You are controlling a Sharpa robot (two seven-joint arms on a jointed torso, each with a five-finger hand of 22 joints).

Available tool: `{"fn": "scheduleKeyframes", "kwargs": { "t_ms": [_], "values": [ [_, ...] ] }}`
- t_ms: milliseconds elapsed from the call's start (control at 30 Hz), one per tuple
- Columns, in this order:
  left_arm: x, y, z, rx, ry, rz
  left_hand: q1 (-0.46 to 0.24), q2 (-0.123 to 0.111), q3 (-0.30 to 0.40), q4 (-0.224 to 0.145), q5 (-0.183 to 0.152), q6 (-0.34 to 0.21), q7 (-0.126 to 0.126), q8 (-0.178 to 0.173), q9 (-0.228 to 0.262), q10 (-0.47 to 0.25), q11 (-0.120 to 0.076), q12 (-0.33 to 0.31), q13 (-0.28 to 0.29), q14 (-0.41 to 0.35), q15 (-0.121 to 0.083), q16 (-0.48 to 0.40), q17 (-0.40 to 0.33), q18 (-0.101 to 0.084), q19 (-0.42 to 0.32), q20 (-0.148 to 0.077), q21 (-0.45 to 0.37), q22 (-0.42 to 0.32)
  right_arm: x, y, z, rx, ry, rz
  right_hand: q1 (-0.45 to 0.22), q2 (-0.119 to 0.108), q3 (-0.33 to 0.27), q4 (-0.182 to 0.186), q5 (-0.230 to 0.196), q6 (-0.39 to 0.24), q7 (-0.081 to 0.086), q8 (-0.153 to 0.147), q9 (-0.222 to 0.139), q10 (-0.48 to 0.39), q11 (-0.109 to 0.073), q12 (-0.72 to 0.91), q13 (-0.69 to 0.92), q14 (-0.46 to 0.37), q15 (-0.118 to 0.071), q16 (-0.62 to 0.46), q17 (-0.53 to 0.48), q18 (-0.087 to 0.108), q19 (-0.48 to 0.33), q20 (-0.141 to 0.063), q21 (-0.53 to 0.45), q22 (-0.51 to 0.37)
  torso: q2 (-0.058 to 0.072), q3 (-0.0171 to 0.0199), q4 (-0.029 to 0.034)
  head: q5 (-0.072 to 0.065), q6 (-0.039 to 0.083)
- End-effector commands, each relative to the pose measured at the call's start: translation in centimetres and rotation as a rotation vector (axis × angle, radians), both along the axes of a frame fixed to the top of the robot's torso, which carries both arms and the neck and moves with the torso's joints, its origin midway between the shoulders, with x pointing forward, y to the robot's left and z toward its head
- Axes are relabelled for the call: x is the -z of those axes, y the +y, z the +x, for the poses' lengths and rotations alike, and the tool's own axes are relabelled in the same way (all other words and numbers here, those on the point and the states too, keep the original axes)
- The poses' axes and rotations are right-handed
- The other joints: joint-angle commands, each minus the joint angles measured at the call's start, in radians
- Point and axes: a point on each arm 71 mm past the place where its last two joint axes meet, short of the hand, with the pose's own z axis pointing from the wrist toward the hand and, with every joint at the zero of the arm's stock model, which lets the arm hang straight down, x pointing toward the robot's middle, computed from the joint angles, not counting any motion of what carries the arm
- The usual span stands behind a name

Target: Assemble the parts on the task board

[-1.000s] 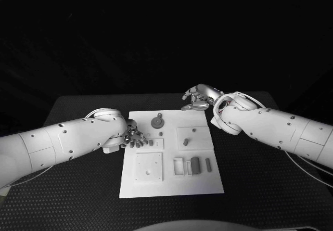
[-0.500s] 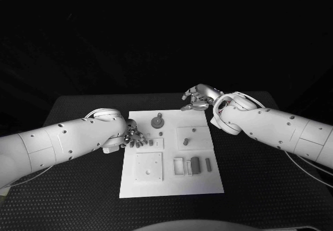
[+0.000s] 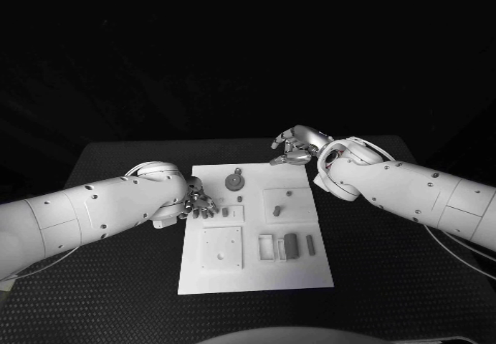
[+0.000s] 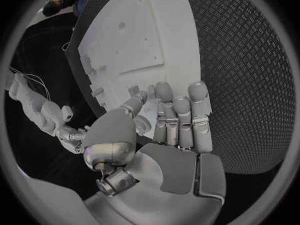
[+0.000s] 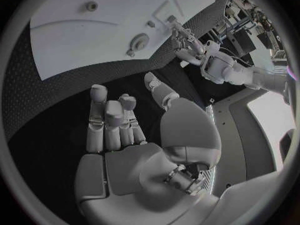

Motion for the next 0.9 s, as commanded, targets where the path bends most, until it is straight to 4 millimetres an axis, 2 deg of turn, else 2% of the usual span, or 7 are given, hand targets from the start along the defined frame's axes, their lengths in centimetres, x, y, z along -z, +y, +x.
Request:
{"fn": "scheduleKeyframes", "kwargs": {
  "t_ms": [33,900],
  "values": [
    [-0.06,-0.31,-0.07,0.013,-0.009,-0.010,0.000,-0.008,-0.003,0.004,0.000,0.007,-0.002,0.003,0.000,0.005,-0.003,0.002,-0.001,0.003,-0.005,0.003,-0.001,0.047,0.006,-0.003,0.007,0.018,0.07,0.11,-0.03,-0.010,0.007,-0.003,-0.008,0.001,0.001,0.007,-0.002,-0.002,0.008,0.005,-0.001,-0.008,-0.002,0.004,-0.001,-0.008,0.001,-0.005,-0.002,0.030,-0.002,-0.007,-0.004,0.016,0.000,-0.0002,0.0002,0.000,-0.001],
    [-0.13,-0.22,-0.20,0.013,-0.012,-0.007,0.005,-0.010,-0.003,0.009,0.000,0.010,-0.004,0.004,0.000,0.009,-0.005,0.003,-0.001,0.006,-0.007,0.005,0.000,0.048,0.009,-0.005,0.008,0.018,0.10,0.13,-0.03,-0.010,0.009,-0.004,-0.010,0.000,0.001,0.008,-0.002,-0.003,0.008,0.005,-0.001,-0.008,-0.002,0.005,-0.002,-0.008,0.001,-0.005,-0.002,0.030,-0.002,-0.007,-0.004,0.016,0.000,-0.0003,0.0002,0.001,-0.001]
  ]
}}
